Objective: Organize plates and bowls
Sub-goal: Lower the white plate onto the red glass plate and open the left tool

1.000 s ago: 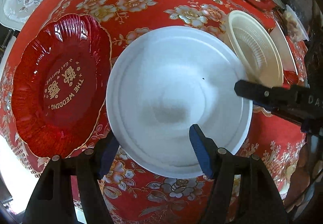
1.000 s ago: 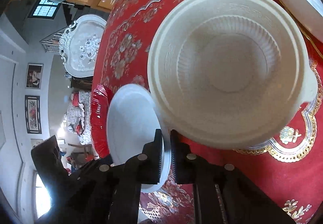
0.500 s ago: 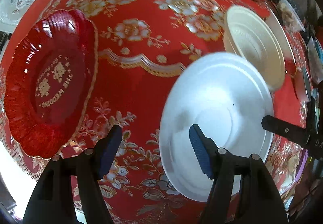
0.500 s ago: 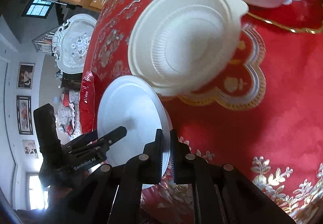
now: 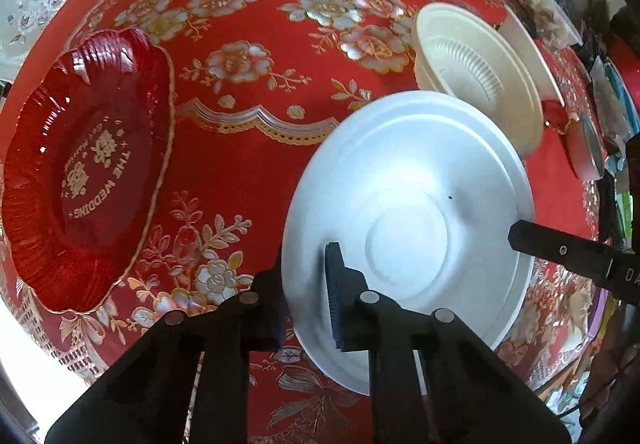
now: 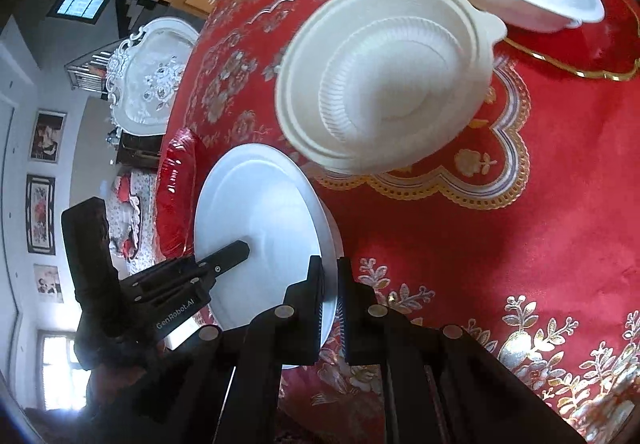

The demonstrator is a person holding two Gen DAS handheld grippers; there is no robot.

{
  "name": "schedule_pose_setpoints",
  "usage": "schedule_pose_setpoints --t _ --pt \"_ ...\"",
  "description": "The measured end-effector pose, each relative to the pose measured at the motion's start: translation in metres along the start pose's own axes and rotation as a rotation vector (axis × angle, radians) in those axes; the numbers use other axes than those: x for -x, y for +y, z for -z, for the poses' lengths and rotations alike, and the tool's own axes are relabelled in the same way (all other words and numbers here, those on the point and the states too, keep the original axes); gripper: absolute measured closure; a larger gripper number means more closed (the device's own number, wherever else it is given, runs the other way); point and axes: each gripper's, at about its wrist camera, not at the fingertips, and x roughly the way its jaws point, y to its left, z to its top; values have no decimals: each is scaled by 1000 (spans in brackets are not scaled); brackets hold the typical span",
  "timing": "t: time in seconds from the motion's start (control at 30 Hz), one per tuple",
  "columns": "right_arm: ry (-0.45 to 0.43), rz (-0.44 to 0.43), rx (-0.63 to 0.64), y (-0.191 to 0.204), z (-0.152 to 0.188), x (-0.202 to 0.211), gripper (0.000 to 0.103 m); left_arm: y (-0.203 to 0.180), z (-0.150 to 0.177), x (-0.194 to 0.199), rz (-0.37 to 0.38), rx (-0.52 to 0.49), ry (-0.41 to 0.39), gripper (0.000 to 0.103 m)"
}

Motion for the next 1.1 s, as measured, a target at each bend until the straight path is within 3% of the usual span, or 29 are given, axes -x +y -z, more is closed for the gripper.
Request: schedule_pose_setpoints --t 0.23,0.47,0.73,1.1 --pt "3 2 31 17 -3 3 96 15 1 27 12 24 -24 89" --pt "6 -21 107 62 -18 -7 96 51 -7 49 -7 91 -66 89" --pt "33 -48 217 137 -45 -47 96 120 -17 57 -71 226 -119 89" --pt "57 18 281 186 -62 -97 95 184 -29 50 -112 315 -154 89"
